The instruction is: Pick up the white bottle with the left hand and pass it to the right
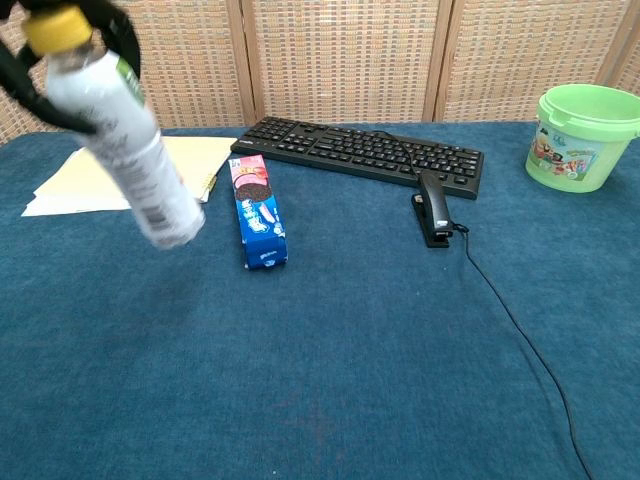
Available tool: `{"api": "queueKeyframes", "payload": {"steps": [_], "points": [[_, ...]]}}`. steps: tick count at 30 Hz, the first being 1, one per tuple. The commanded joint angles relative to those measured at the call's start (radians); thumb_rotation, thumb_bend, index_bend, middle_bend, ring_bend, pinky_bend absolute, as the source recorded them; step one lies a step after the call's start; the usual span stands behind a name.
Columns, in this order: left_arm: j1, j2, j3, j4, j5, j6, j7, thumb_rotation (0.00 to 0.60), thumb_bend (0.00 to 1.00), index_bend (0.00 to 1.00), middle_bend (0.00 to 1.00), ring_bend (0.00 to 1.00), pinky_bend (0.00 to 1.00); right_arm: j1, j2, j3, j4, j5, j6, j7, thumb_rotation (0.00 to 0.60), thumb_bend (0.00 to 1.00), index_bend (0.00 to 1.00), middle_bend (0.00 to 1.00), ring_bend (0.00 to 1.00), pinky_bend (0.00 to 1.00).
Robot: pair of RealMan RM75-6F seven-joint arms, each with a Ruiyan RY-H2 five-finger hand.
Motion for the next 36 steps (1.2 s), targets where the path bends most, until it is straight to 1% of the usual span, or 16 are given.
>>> {"api": "queueKeyframes", "payload": {"steps": [1,3,6,9,13,16,22,28,32,36], "points": [[-0.056,0.013,-0.063,-0.053,-0.051,0.006,-0.018,0.6,0.68,0.61,0.48,0.5,0.61,0.1,0.07,0.032,-0.023,-0.013,-0.172,0.298,0.6,0.0,0.03,0.0,0.0,0.0],[-0.091,-0.002,-0.092,-0.068,-0.078,0.008,-0.017,0.6,0.68,0.61,0.48,0.5,0.61,0.151,0.088,0.046,-0.021,-0.024,-0.248,0.413,0.6,0.0,0.03,0.0,0.0,0.0],[-0.135,-0.025,-0.117,-0.078,-0.12,0.018,0.005,0.6,0.67,0.61,0.48,0.5,0.61,0.21,0.108,0.061,-0.02,-0.026,-0.337,0.525,0.6,0.0,0.01,0.0,0.0,0.0],[-0.194,-0.062,-0.146,-0.082,-0.185,0.021,0.024,0.6,0.67,0.61,0.48,0.5,0.61,0.275,0.101,0.088,-0.025,-0.017,-0.409,0.619,0.6,0.0,0.0,0.0,0.0,0.0],[-0.274,-0.123,-0.155,-0.063,-0.281,0.029,0.07,0.6,0.67,0.61,0.48,0.5,0.61,0.355,0.097,0.114,-0.034,-0.009,-0.507,0.709,0.6,0.0,0.0,0.0,0.0,0.0],[-0.319,-0.169,-0.155,-0.052,-0.33,0.038,0.086,0.6,0.67,0.61,0.48,0.5,0.61,0.407,0.088,0.128,-0.031,-0.016,-0.559,0.757,0.6,0.0,0.0,0.0,0.0,0.0],[-0.379,-0.251,-0.154,-0.013,-0.354,0.085,0.113,0.6,0.66,0.61,0.48,0.49,0.61,0.488,0.06,0.147,-0.058,-0.015,-0.634,0.821,0.6,0.0,0.0,0.0,0.0,0.0],[-0.404,-0.285,-0.16,0.005,-0.363,0.111,0.113,0.6,0.66,0.61,0.48,0.5,0.61,0.537,0.036,0.156,-0.07,-0.004,-0.673,0.821,0.6,0.0,0.0,0.0,0.0,0.0],[-0.423,-0.295,-0.167,0.011,-0.375,0.116,0.115,0.6,0.66,0.61,0.48,0.5,0.61,0.569,0.008,0.167,-0.08,0.017,-0.683,0.793,0.6,0.0,0.0,0.0,0.0,0.0],[-0.443,-0.302,-0.177,0.01,-0.404,0.116,0.112,0.6,0.66,0.61,0.48,0.5,0.61,0.604,-0.041,0.178,-0.073,0.064,-0.684,0.699,0.6,0.0,0.0,0.0,0.0,0.0]]}}
